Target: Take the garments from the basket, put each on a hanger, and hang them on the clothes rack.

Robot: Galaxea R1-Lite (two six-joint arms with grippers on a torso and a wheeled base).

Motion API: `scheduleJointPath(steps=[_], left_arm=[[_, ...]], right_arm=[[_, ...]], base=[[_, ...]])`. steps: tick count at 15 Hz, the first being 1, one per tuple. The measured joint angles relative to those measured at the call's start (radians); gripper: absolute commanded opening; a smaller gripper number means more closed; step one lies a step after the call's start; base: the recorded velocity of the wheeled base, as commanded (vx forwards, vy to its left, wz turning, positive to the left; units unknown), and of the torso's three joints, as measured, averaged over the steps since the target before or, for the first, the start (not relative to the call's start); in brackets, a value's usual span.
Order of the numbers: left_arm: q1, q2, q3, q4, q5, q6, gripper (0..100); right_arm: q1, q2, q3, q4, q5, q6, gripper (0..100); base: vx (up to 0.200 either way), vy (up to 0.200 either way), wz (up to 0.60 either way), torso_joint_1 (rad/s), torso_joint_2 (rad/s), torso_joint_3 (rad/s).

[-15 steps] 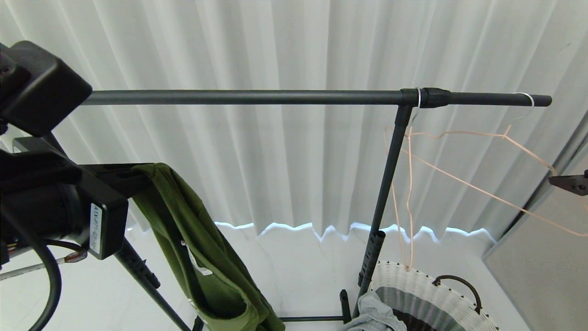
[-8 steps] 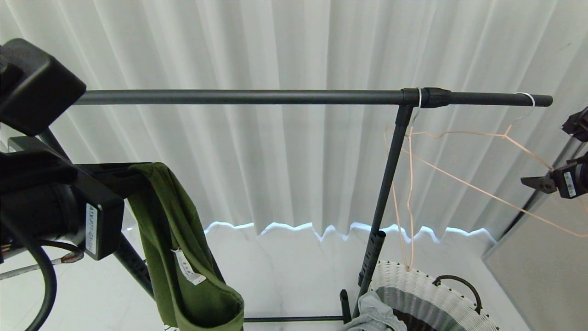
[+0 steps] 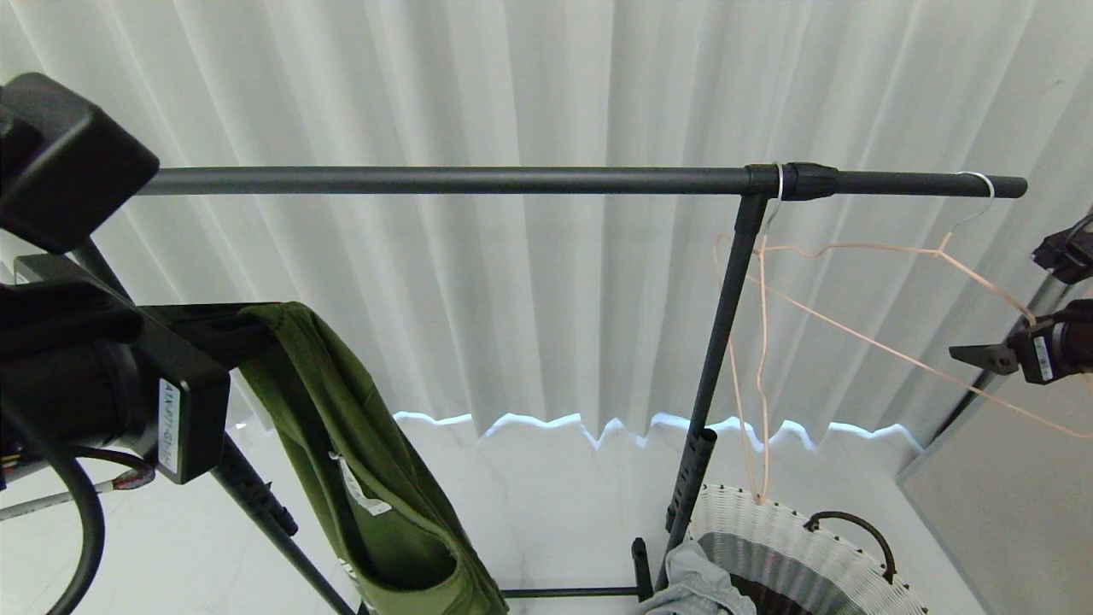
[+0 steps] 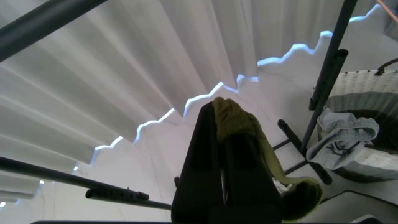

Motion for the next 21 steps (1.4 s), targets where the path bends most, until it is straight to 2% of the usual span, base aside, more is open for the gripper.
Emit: scheduleJointPath(steps=[3,6,8,11,15,18,21], left_arm=[[0.0,-0.001,0.0,0.0,0.001,0.001,0],[0.0,-0.002,0.0,0.0,0.001,0.001,0],[0.0,-0.002,0.0,0.0,0.0,0.0,0],[0.0,-0.002,0.005,0.0,0.0,-0.001,0],[0.0,-0.003,0.011,0.0,0.0,-0.004,0],[0.0,-0.003,0.013,0.0,-0.001,-0.004,0],[0.0,-0.003,0.013,0.0,0.0,-0.005,0]], right_arm=[[0.004,-0.027,0.049,0.0,0.065,0.001,100],[0.005,-0.059,0.092,0.001,0.086,0.002,100],[0.006,-0.081,0.109,0.001,0.133,0.008,100],[0.021,-0.11,0.132,0.001,0.148,0.043,100],[0.054,-0.136,0.155,-0.004,0.149,0.069,100],[0.059,-0.13,0.135,-0.014,0.131,0.077,100],[0.058,-0.105,0.073,-0.003,0.023,0.117,100]], base=[[0.0,0.0,0.0,0.0,0.0,0.0],[0.0,0.0,0.0,0.0,0.0,0.0],[0.0,0.0,0.0,0.0,0.0,0.0],[0.0,0.0,0.0,0.0,0.0,0.0],[0.0,0.0,0.0,0.0,0.0,0.0],[0.0,0.0,0.0,0.0,0.0,0.0],[0.0,0.0,0.0,0.0,0.0,0.0]])
